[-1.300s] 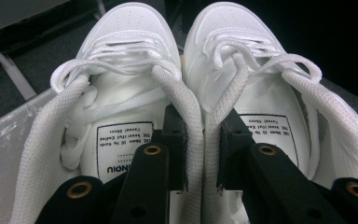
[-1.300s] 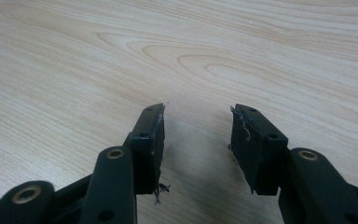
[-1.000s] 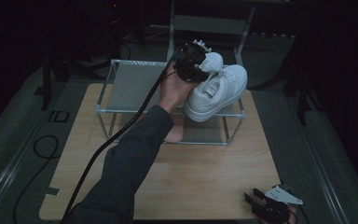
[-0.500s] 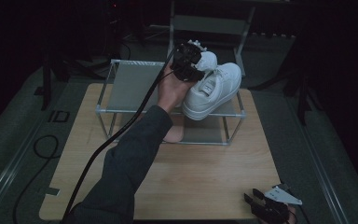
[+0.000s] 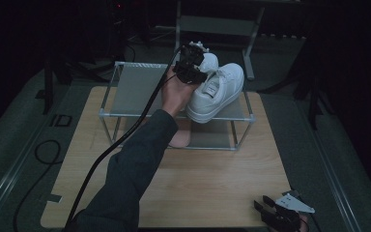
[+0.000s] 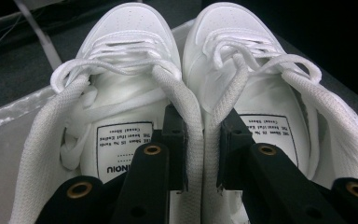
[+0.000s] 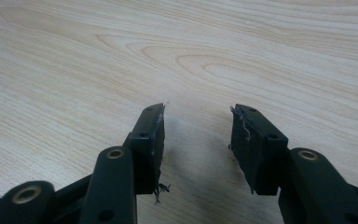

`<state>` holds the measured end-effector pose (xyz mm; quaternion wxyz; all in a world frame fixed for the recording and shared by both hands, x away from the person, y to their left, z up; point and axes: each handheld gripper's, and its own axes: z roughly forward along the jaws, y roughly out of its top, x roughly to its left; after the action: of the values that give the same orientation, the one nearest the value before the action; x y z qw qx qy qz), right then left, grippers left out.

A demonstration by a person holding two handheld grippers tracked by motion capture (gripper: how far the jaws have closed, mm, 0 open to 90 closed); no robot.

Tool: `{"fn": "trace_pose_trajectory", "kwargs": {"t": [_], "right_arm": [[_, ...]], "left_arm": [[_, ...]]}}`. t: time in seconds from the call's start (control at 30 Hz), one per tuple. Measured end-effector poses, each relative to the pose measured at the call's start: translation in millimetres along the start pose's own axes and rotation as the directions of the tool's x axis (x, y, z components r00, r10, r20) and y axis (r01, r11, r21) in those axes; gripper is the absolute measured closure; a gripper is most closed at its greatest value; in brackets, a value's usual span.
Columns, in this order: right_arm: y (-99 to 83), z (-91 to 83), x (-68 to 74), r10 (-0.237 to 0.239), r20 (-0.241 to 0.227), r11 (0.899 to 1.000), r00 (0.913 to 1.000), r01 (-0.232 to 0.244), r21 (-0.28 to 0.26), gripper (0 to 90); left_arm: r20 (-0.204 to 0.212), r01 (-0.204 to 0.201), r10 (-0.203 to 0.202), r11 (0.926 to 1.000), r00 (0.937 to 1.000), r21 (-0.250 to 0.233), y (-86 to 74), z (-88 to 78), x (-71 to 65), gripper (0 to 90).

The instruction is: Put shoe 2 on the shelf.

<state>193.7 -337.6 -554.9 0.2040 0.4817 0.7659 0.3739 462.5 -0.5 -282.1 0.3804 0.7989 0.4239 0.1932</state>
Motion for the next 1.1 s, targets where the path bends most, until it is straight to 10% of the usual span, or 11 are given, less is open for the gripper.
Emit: {"fn": "trace_pose_trajectory", "kwargs": {"t": [1.1], "right_arm": [[0.0, -1.3, -0.4, 0.002, 0.0, 1.0, 1.0, -0.002, -0.006, 53.7]], "left_arm": [[-0.086, 0.075, -0.074, 0.9972, 0.9935, 0.004, -4.7, 2.8, 11.5, 76.4]]}}
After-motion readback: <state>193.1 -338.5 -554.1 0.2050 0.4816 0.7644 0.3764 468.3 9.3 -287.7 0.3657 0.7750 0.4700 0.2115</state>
